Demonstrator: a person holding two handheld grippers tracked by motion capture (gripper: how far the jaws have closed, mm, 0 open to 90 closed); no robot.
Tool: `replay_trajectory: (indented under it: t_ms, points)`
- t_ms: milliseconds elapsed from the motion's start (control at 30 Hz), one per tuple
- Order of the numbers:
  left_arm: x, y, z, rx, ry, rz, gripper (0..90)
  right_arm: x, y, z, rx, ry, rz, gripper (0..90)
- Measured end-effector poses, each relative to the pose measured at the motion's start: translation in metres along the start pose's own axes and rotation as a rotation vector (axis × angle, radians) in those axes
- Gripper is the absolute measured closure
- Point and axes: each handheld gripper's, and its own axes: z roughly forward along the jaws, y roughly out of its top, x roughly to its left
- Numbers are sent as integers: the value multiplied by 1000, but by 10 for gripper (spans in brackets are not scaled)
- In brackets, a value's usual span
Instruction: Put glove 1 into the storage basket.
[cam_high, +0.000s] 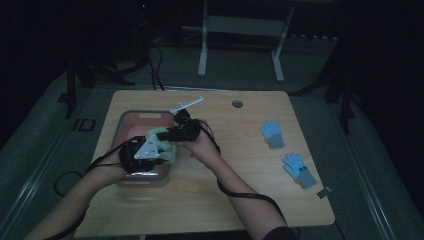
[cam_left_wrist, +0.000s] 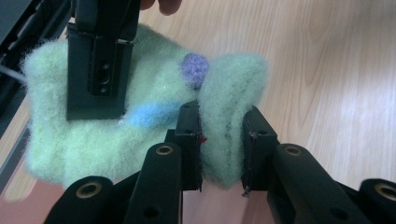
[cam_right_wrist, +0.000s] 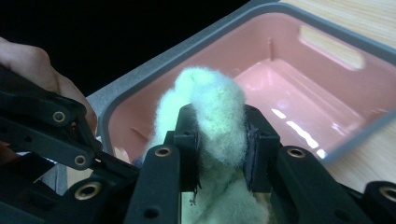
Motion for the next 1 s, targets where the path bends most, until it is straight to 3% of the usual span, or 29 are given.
replay_trajectory:
  t_ms: [67, 200, 467, 733, 1000]
  points:
    - [1, -7, -3, 14, 12, 19, 731, 2, 3, 9, 1, 7, 3, 710]
    - [8, -22, -6, 35, 3, 15, 732, 4, 7, 25, 8, 22, 20, 710]
    - [21, -50, 3, 27, -64, -11, 732, 0, 7, 54, 34, 26, 39, 711]
    - [29, -62, 27, 70, -115, -62, 731, -6, 4, 75, 94, -6, 44, 710]
    - [34, -62, 41, 133, -176, -64, 726, -9, 0, 83, 151, -85, 26, 637]
